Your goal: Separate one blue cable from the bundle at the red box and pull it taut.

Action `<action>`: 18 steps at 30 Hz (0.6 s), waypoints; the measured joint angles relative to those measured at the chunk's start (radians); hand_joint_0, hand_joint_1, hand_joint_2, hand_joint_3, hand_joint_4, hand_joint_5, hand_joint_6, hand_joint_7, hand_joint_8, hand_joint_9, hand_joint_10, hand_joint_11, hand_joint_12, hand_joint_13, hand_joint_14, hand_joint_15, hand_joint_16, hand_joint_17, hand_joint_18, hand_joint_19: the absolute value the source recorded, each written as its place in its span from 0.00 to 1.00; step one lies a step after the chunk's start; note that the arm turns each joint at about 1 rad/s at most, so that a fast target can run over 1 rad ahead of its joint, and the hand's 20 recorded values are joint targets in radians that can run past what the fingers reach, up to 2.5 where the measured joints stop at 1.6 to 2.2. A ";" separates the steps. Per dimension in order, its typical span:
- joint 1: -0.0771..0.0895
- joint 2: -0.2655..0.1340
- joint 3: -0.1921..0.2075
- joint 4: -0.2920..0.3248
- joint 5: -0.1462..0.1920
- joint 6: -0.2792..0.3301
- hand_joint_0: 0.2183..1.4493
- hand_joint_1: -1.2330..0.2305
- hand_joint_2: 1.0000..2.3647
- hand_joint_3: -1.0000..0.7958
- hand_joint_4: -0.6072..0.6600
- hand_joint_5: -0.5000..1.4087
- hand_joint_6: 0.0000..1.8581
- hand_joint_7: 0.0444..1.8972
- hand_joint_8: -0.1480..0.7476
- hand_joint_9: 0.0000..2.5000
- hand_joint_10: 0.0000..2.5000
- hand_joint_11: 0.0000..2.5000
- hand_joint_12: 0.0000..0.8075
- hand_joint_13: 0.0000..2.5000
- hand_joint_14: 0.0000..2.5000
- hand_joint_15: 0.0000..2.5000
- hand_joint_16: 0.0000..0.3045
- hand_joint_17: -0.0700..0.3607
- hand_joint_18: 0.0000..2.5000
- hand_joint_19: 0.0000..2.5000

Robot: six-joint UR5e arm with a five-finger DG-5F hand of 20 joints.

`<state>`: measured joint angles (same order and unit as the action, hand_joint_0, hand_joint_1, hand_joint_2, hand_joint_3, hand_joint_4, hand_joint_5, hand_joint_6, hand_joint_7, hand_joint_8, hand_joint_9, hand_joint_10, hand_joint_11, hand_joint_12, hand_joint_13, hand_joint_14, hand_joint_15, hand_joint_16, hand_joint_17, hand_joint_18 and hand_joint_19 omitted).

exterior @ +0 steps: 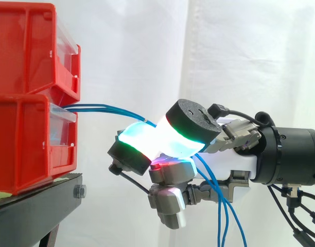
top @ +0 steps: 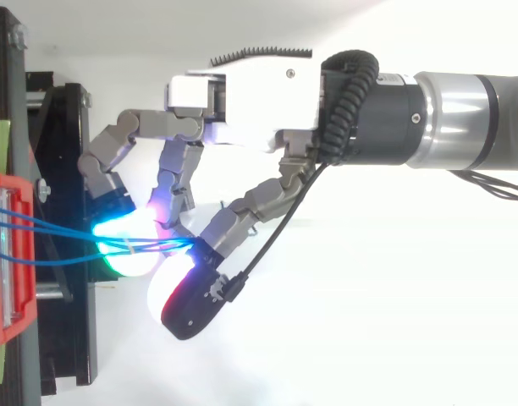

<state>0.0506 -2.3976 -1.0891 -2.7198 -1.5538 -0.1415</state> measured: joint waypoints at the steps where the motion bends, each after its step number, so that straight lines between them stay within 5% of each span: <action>1: 0.000 0.000 0.000 0.000 0.000 0.000 0.25 0.16 0.00 0.28 0.48 0.20 0.50 0.60 0.51 0.53 0.01 0.52 0.48 0.47 0.01 0.37 0.15 0.40 0.41 0.35; 4: 0.000 0.000 0.000 0.000 0.000 0.000 0.21 0.19 0.00 0.28 0.50 0.20 0.50 0.58 0.52 0.53 0.01 0.51 0.51 0.48 0.01 0.36 0.16 0.42 0.42 0.34; 9: 0.000 0.000 0.000 0.000 0.000 0.000 0.23 0.40 0.00 0.28 0.51 0.20 0.48 0.53 0.51 0.53 0.01 0.50 0.50 0.48 0.01 0.36 0.15 0.40 0.42 0.35; 18: 0.000 0.000 0.000 0.000 0.000 0.000 0.28 0.51 0.00 0.28 0.50 0.19 0.47 0.57 0.49 0.54 0.01 0.50 0.47 0.47 0.01 0.36 0.12 0.36 0.40 0.37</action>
<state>0.0506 -2.3976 -1.0893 -2.7198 -1.5539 -0.1416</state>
